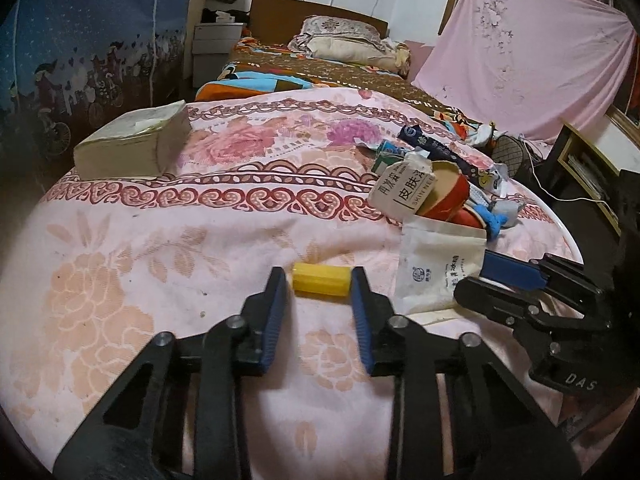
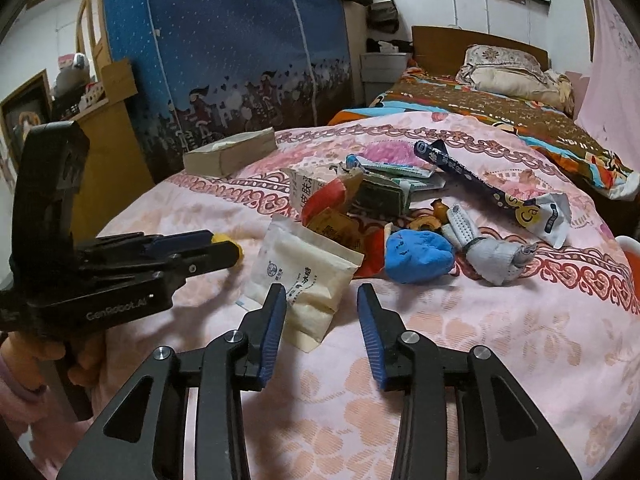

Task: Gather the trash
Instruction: 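Grasp the small yellow block with the left tool while the right tool grasps the white sachet, then carry both items over the orange basin and open both tools to drop them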

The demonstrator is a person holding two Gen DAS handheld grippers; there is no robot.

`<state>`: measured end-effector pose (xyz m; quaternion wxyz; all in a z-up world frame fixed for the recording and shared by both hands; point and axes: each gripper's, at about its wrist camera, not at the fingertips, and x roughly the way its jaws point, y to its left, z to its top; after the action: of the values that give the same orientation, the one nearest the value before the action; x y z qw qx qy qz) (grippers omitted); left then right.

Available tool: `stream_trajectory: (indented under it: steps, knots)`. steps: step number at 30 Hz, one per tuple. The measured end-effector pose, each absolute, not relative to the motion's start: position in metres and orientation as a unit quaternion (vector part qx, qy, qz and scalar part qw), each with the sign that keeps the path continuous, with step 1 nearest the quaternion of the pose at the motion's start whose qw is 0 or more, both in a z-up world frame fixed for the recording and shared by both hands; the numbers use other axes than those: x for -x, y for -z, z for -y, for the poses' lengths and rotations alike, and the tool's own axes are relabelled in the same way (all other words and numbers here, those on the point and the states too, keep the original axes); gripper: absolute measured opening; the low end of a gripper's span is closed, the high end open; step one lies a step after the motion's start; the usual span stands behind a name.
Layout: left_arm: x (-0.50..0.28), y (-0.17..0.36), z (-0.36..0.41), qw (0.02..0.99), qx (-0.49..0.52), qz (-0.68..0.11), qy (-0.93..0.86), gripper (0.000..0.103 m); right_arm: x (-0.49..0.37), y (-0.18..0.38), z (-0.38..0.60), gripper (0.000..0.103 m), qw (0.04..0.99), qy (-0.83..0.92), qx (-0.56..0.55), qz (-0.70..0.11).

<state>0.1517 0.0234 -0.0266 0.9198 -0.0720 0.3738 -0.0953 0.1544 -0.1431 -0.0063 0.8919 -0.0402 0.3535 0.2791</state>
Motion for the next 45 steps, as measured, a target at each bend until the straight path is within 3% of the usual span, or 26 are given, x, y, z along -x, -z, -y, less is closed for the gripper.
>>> stream_trajectory:
  steps: [7,10,16,25,32,45]
  knots:
    - [-0.151,0.028,-0.022,0.924,0.068,-0.366,0.092,0.014,-0.157,0.009,0.136,0.039,0.887,-0.279,0.056,-0.363]
    - [-0.149,0.027,-0.023,0.925,0.069,-0.362,0.089,0.014,-0.155,0.011,0.133,0.030,0.888,-0.279,0.068,-0.358]
    - [-0.136,0.021,-0.026,0.934,0.072,-0.341,0.076,0.014,-0.140,0.012,0.129,0.024,0.903,-0.270,0.095,-0.321]
    - [-0.110,0.005,-0.014,0.955,0.066,-0.281,0.069,0.014,-0.107,0.006,0.146,0.022,0.935,-0.256,0.084,-0.231]
    - [-0.102,-0.027,0.010,0.974,0.059,-0.203,0.085,0.014,-0.099,-0.029,0.183,0.022,0.964,-0.224,0.020,-0.139]
    - [-0.136,-0.100,0.113,0.978,0.009,-0.086,0.190,0.014,-0.127,-0.089,0.296,0.022,0.997,-0.076,-0.027,0.000]
